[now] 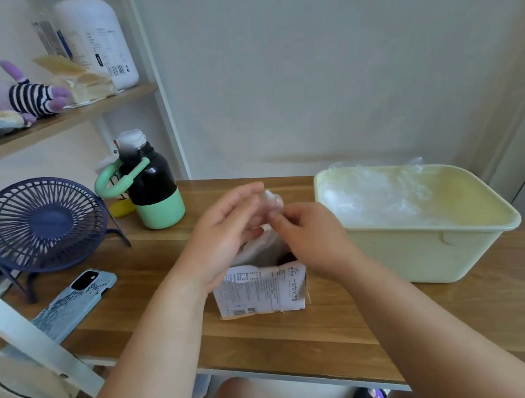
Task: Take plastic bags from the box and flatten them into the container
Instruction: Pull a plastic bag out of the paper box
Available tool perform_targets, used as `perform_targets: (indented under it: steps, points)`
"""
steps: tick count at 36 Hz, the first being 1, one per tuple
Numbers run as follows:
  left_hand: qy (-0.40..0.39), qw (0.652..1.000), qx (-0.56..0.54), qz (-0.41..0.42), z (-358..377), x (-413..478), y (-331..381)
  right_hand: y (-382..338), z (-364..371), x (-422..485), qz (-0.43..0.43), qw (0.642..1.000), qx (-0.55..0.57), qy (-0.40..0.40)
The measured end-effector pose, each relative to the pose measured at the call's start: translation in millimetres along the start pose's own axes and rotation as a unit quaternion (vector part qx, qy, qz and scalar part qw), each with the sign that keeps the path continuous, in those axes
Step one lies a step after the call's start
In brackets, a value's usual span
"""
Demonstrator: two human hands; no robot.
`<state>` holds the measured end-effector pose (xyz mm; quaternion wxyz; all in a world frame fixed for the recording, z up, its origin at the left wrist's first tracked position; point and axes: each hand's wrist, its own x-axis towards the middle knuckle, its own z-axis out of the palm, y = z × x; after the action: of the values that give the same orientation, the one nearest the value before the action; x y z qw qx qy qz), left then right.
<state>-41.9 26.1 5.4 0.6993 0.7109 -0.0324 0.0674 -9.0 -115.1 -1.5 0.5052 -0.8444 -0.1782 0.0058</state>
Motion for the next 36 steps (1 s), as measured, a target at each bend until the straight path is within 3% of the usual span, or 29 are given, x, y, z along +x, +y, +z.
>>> perform_targets:
  steps: [2, 5, 11, 15, 18, 22, 26, 28, 36]
  points:
    - [0.004, 1.0, 0.023, -0.007, -1.1, -2.6, -2.5, 5.0, 0.2, 4.7, 0.035, 0.997, 0.07, 0.001]
    - [-0.019, 0.984, 0.179, 0.011, -1.3, -5.0, -6.7, 2.9, -1.4, 5.5, 0.074, 0.988, 0.135, -0.02]
    - [-0.006, 0.937, 0.347, 0.034, -2.6, -3.6, -12.0, -0.5, -9.1, 6.2, 0.064, 0.955, 0.286, -0.037]
    - [0.023, 0.876, 0.477, 0.064, -4.9, -2.7, -8.5, -3.8, -19.7, 11.0, 0.055, 0.932, 0.356, 0.039]
    - [-0.025, 0.85, 0.524, 0.057, -2.1, -2.4, -4.7, -6.9, -39.4, 17.4, 0.052, 0.872, 0.474, 0.108]
    - [-0.04, 0.875, 0.482, 0.009, 8.2, -0.7, 2.7, -8.6, -69.9, 21.4, 0.031, 0.806, 0.577, 0.129]
    - [-0.009, 0.96, 0.281, 0.015, 29.0, 0.8, 23.5, -6.3, -89.7, 16.2, 0.033, 0.804, 0.586, 0.097]
    - [-0.023, 0.985, 0.17, -0.003, 43.0, 4.1, 33.8, -3.3, -98.2, 12.4, 0.034, 0.805, 0.585, 0.093]
    - [0.033, 0.998, 0.017, 0.045, 84.7, 40.0, 25.1, 8.5, -133.2, -5.4, 0.044, 0.812, 0.578, 0.064]
